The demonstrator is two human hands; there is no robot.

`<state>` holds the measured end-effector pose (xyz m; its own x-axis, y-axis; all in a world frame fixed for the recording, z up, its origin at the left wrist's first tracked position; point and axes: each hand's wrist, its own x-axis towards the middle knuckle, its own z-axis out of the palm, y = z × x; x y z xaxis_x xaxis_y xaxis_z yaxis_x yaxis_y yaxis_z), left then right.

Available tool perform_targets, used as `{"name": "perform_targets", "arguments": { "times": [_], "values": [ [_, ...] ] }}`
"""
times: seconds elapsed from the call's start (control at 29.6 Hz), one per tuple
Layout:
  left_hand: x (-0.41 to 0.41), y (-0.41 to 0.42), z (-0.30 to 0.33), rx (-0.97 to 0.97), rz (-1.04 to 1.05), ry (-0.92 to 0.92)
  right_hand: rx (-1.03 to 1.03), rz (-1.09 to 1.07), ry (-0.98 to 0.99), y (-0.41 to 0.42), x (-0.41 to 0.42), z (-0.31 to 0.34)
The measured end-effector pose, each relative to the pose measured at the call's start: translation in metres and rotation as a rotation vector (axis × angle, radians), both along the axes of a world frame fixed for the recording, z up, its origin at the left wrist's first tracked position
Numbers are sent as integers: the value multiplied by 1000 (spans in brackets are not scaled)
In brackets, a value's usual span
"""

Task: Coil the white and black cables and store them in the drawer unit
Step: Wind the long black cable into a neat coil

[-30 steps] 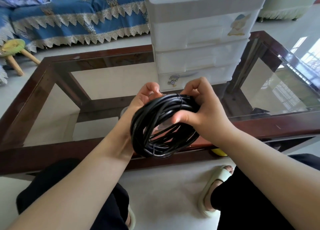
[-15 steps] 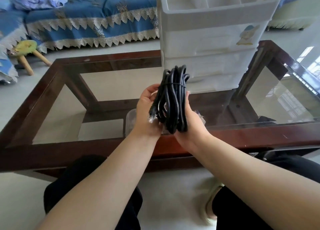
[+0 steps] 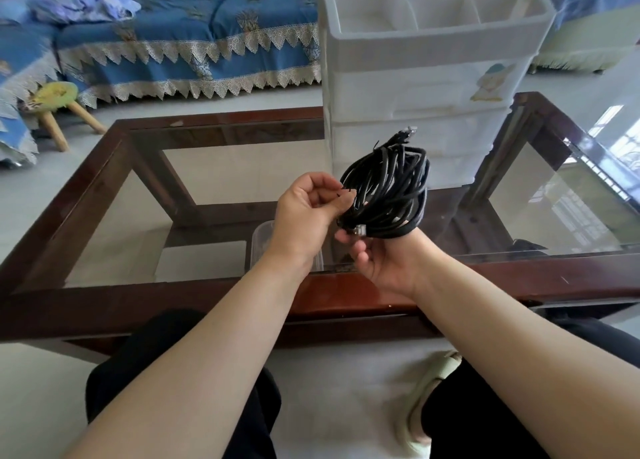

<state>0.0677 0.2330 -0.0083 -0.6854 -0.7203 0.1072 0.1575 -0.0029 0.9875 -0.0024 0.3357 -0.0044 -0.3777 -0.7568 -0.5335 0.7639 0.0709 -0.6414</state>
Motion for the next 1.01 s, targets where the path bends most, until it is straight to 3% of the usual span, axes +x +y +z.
{"name": "perform_targets", "arguments": {
  "times": [0.1, 0.27, 0.44, 0.57, 0.74, 1.01],
  "values": [
    [0, -2, 0, -10, -8, 10, 27, 14, -8, 4, -11, 8],
    [0, -4, 1, 20, 46, 58, -118, -59, 35, 11, -24, 16],
    [1, -3, 5, 46, 50, 105, -117, -6, 402, 11, -25, 12],
    [1, 3, 5, 56, 96, 127, -145, 23, 548, 7, -16, 12],
    [2, 5, 8, 81, 169, 144, -39, -20, 830, 1, -6, 12],
    [4, 13, 6, 52, 257, 174, -34, -153, 661, -9, -5, 14]
  ]
}}
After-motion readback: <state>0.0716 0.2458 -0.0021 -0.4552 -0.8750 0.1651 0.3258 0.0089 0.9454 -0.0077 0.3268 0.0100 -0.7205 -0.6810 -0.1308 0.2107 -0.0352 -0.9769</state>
